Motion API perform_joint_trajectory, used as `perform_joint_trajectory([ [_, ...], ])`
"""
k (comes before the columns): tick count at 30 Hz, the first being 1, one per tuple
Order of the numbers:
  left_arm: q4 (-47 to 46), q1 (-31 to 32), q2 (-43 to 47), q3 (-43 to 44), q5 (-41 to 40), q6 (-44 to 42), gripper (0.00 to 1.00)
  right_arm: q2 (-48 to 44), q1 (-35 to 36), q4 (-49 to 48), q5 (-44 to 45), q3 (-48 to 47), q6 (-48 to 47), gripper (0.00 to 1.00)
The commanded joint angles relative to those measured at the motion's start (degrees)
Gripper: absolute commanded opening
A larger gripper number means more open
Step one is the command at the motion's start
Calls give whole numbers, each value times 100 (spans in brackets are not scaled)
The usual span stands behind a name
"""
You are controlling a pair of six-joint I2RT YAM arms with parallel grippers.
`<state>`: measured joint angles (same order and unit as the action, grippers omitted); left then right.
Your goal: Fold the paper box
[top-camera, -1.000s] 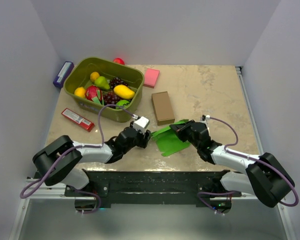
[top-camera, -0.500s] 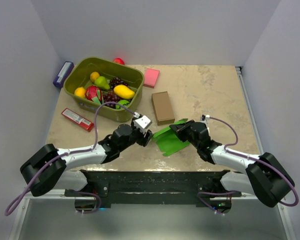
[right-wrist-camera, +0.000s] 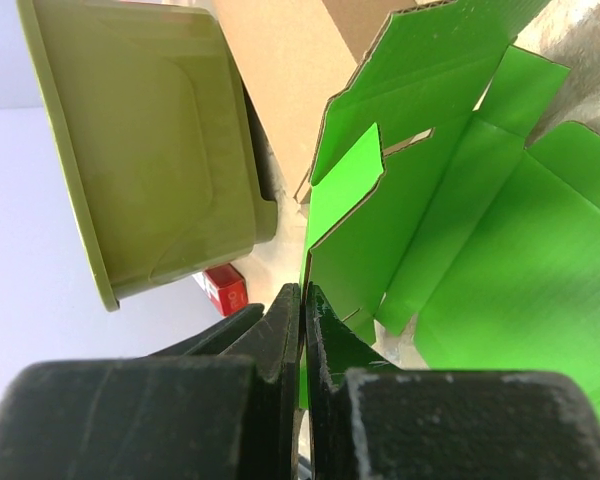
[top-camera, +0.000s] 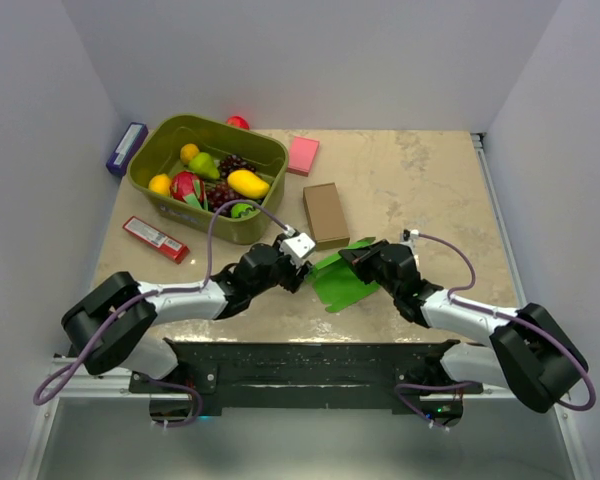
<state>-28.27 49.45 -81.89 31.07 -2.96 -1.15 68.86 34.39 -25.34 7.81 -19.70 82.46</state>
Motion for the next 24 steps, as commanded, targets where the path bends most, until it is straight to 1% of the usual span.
perform_joint_trajectory([
  [1,-459,-32,-143,189,32,-131,63,127,15,161,45,-113,-204,0],
  [12,-1382,-32,-582,145,33,71,66,189,15,65,-26,-95,-116,0],
  [13,-1461,-32,-609,145,32,280,65,180,15,65,-17,-78,-107,0],
  [15,-1725,-23,-670,128,-2,395,66,172,15,65,-25,-69,-98,0],
  [19,-2418,-23,-767,-39,-134,904,65,180,15,21,-8,-25,-45,0],
  [24,-2526,-23,-794,-198,-29,1134,66,180,15,-6,18,-34,-19,0],
])
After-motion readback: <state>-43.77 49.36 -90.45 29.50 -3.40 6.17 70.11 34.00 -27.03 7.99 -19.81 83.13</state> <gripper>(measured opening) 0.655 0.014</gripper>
